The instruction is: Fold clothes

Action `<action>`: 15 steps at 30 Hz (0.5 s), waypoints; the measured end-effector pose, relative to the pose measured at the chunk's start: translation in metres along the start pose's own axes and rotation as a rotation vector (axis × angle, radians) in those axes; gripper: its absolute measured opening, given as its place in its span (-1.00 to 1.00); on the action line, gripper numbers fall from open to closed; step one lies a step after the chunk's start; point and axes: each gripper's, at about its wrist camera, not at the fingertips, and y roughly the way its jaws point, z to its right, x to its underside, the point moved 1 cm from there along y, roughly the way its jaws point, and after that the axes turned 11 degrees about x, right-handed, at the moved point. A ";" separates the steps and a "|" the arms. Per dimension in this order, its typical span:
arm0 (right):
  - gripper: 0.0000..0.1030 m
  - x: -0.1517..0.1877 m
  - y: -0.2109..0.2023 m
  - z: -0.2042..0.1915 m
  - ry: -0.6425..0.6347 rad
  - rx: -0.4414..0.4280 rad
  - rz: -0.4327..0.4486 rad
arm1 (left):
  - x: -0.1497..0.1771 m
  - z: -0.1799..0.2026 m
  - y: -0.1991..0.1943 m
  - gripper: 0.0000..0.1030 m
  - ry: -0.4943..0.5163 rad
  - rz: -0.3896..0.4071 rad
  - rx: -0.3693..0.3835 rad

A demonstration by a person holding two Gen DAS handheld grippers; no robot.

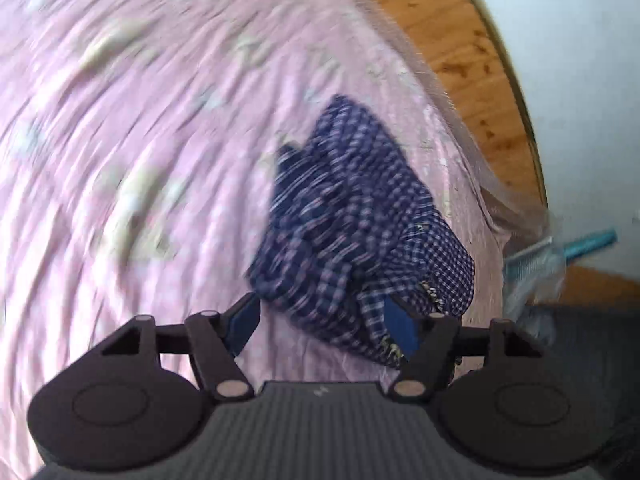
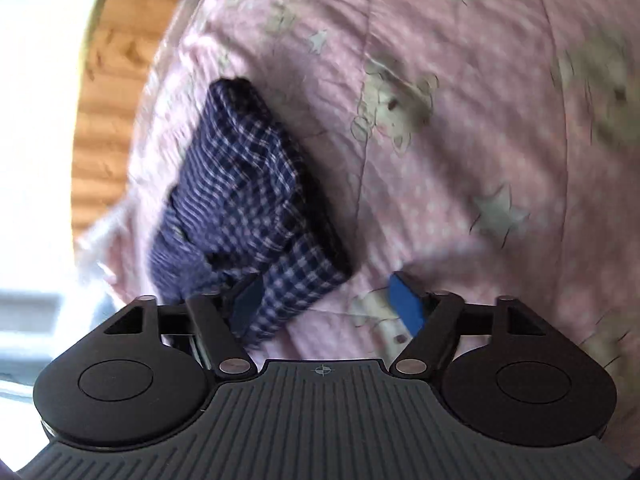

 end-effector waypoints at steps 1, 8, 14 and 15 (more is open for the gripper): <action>0.66 -0.001 0.002 -0.001 0.020 -0.019 0.003 | -0.002 -0.006 0.003 0.43 -0.041 0.029 0.009; 0.64 -0.012 0.024 -0.036 -0.043 -0.014 0.032 | -0.022 -0.008 0.035 0.49 -0.092 0.122 0.025; -0.64 -0.009 0.026 -0.060 -0.201 0.145 0.094 | -0.030 0.012 0.053 -0.79 -0.059 0.094 -0.105; -0.75 -0.007 0.022 -0.062 -0.226 0.153 0.103 | -0.031 0.015 0.053 -0.80 -0.053 0.092 -0.108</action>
